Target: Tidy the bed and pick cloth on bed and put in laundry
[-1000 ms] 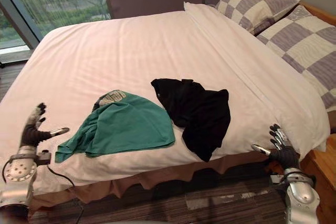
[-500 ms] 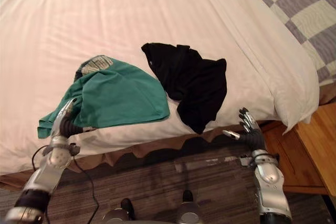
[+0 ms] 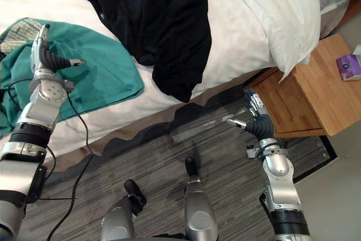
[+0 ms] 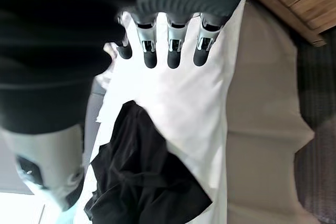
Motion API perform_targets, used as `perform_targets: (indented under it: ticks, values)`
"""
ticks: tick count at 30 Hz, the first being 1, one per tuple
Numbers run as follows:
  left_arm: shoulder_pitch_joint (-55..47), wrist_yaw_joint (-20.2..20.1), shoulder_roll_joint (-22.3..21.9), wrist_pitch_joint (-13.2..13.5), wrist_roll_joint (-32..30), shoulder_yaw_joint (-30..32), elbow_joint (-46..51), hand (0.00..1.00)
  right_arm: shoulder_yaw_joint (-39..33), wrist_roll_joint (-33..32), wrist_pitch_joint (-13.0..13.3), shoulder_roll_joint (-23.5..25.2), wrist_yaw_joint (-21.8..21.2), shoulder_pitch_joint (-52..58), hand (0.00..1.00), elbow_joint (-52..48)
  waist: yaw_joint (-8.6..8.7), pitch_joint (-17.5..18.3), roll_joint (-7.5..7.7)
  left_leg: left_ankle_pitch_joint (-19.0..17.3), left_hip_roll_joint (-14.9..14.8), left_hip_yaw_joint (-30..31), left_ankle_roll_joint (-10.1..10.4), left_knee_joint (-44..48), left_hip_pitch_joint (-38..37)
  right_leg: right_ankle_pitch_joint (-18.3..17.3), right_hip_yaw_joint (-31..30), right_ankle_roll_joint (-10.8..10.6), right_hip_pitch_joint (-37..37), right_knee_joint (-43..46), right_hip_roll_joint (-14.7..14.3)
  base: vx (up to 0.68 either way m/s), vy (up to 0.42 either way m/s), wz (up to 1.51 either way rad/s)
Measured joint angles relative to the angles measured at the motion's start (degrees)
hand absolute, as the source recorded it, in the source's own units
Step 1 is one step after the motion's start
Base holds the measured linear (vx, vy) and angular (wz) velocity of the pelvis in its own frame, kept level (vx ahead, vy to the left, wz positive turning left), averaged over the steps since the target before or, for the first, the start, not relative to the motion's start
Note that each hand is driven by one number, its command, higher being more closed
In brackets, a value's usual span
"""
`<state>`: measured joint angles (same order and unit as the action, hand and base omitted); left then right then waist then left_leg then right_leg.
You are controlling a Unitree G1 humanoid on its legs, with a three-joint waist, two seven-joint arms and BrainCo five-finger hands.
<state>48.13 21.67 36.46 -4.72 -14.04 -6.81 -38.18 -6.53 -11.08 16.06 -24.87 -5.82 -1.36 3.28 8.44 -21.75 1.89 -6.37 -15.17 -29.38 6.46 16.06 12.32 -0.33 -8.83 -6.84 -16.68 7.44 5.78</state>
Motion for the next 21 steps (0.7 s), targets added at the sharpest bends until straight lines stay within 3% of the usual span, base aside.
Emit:
perform_targets:
  ticks: [5,11,12,19,20,21]
  values:
    - [-0.92,-5.81,-2.50,-5.33,-0.12,-0.03,0.87,0.00,-0.02,0.04,1.23,0.40,-0.89,2.78,0.00,-4.68,-0.24,-0.06,0.05,-0.03,-0.15,-0.85,-0.05,1.18,2.86,-0.22,0.13,0.25,-3.26,2.22,0.30,-0.01,0.001,0.04]
    - [-0.45,-8.68,-3.28,-10.22,-3.63,1.22,2.57,0.00,-0.22,0.98,1.28,1.70,-0.54,0.29,0.00,-9.20,-0.61,-2.43,-0.17,-2.35,-2.80,-1.65,-0.90,6.89,8.16,-1.74,0.18,0.08,-8.11,6.26,-0.60,-0.07,-0.027,-0.01]
    - [-0.35,-8.79,-3.24,-10.39,-3.64,1.76,2.57,1.00,-0.25,1.23,1.28,1.68,-0.55,-0.16,0.00,-9.19,-0.65,-2.44,-0.25,-2.54,-2.95,-1.65,-0.99,7.52,8.79,-1.93,0.15,0.09,-8.85,7.03,-0.68,-0.07,-0.035,-0.10]
    - [-0.17,-11.85,-3.23,-10.54,-3.29,7.36,2.57,1.00,-2.37,1.32,1.29,-1.91,-1.17,-3.48,0.00,-10.16,-0.19,-2.80,-1.10,-2.73,-3.57,-1.54,-1.14,8.97,9.94,-2.49,0.10,0.00,-10.84,9.44,-1.10,-0.01,-0.026,-0.03]
    - [-0.20,-11.90,-3.00,-10.10,-2.76,7.52,2.42,1.00,-2.37,1.35,1.31,-2.79,-1.23,-3.92,0.00,-10.94,-0.22,-2.80,-1.11,-2.70,-3.60,-1.47,-1.12,8.98,9.93,-2.49,0.11,0.00,-10.84,9.49,-1.14,0.01,-0.030,0.01]
    - [-0.65,-12.43,-2.23,-8.03,-0.70,8.29,1.83,1.00,-2.46,2.27,1.41,-3.65,-1.24,-5.10,0.00,-11.97,-0.21,-2.80,-1.12,-2.62,-3.59,-1.33,-1.13,8.97,9.88,-2.49,0.18,0.00,-10.84,9.58,-1.15,0.00,0.000,0.00]
